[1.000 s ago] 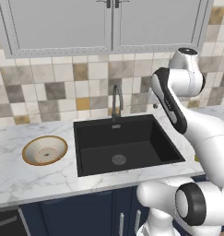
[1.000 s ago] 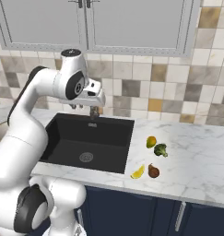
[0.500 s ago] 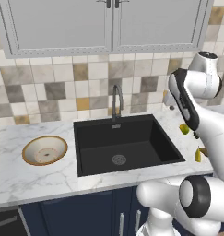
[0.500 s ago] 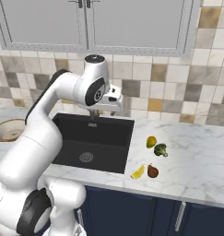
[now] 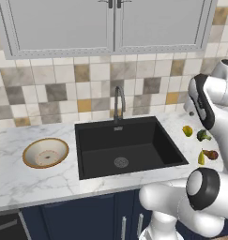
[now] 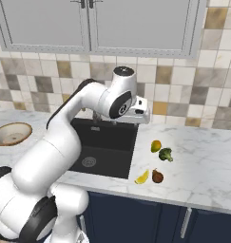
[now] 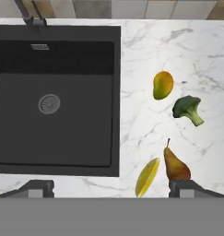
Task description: There is a mixed pile of frozen fruits and vegetables on the counter. Locate all the frozen vegetables and place the items in a bowl on the counter. Take all the frozen fruits and defrost them in a running sink.
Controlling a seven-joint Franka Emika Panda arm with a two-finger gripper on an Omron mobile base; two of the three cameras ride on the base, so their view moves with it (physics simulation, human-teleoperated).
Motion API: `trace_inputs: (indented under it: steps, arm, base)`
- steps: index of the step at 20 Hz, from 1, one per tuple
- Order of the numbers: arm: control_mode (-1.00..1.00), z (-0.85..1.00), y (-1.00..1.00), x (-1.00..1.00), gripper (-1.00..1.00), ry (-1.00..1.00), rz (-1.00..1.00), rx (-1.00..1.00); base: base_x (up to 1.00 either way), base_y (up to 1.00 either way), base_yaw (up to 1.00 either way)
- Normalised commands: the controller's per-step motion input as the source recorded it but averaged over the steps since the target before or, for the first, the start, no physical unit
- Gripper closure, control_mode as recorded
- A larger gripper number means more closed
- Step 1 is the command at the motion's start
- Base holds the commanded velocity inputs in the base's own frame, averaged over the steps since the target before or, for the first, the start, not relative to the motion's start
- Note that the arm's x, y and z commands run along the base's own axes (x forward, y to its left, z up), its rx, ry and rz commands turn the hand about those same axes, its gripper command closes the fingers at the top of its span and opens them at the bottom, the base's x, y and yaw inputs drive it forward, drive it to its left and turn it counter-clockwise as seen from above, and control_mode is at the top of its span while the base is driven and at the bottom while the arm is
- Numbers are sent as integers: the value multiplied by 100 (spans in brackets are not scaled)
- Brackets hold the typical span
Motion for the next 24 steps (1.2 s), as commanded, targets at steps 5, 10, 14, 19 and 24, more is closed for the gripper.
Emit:
trace_inputs:
  steps: [5, 10, 14, 19, 24]
  arm:
    - [-100, -35, -57, 0, -100, 0, 1, 0]
    - [-100, -44, -46, 2, -100, 1, 0, 0]
    - [-100, -51, -32, 6, -100, 4, 0, 0]
    - [-100, -35, -25, 27, -100, 6, 0, 0]
    - [-100, -30, -25, 33, -100, 6, 0, 0]
  base:
    - [0, 0, 0]
    - [0, 0, 0]
    - [0, 0, 0]
    - [0, 0, 0]
    - [0, 0, 0]
